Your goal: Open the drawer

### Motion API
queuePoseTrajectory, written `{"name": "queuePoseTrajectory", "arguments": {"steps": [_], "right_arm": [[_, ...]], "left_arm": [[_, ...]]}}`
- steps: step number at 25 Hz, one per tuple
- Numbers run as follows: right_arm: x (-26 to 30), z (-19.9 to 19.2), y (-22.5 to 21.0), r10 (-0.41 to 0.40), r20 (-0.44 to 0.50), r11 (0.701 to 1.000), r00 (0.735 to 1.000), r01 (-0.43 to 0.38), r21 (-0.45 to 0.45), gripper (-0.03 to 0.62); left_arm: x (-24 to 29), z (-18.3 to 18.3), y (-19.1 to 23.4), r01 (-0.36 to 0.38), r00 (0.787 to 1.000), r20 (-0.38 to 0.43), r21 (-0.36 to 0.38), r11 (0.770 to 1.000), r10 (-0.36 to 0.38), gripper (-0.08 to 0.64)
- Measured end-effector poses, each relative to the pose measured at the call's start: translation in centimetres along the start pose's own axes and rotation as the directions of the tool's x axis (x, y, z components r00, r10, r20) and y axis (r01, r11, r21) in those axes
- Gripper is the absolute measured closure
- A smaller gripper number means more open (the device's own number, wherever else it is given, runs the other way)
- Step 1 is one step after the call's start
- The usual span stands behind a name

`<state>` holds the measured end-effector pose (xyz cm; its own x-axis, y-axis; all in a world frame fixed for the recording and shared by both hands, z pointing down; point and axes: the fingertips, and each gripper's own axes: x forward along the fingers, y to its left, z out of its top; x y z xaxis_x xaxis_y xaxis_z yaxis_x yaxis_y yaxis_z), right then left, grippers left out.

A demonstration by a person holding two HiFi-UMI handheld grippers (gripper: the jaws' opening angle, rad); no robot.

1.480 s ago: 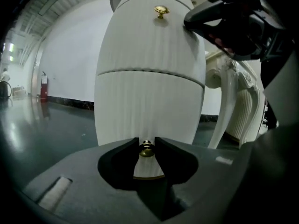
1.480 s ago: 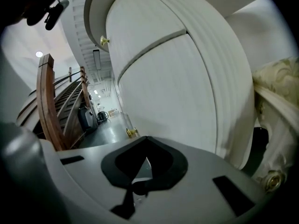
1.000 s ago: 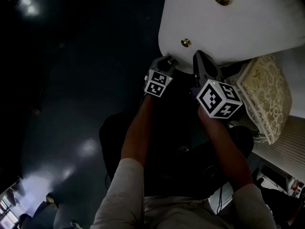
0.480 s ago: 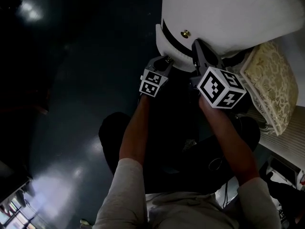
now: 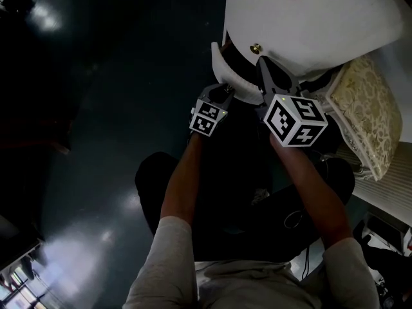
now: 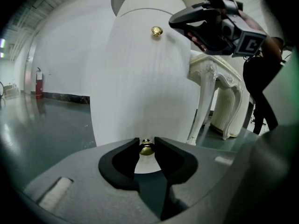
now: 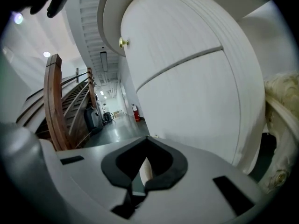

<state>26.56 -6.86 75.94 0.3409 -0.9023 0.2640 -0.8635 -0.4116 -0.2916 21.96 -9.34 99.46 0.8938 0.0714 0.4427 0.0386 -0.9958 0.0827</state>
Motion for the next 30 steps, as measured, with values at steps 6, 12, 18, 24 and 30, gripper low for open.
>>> {"name": "queuePoseTrajectory", "arguments": {"steps": [6, 12, 18, 24, 30], "right_arm": [[0.7, 0.4, 2.4, 0.057, 0.002, 0.998, 0.998, -0.057, 0.002, 0.577], [1.4, 0.9, 4.2, 0.092, 0.02, 0.996, 0.996, -0.092, 0.013, 0.577], [2.1, -0.3, 6.9, 0.127, -0.012, 0.991, 0.992, -0.127, -0.032, 0.577], [2.4, -1.6, 11.7, 0.206, -0.039, 0.976, 0.978, -0.208, -0.061, 0.577], [2.7, -3.0, 15.6, 0.283, -0.071, 0.947, 0.956, -0.291, -0.138, 0.577]], "left_arm": [[-1.4, -0.6, -0.1, 0.014, 1.0, -0.018, 0.017, 1.0, -0.013, 0.456], [-2.7, -1.4, -0.5, 0.019, 0.999, -0.037, 0.014, 1.0, -0.019, 0.455], [-4.5, -2.2, -0.6, 0.035, 0.998, -0.06, 0.049, 0.998, -0.032, 0.456], [-6.2, -3.2, -0.9, 0.044, 0.995, -0.087, 0.062, 0.997, -0.039, 0.456], [-7.7, -4.2, -1.1, 0.054, 0.992, -0.121, 0.079, 0.995, -0.044, 0.456]]}}
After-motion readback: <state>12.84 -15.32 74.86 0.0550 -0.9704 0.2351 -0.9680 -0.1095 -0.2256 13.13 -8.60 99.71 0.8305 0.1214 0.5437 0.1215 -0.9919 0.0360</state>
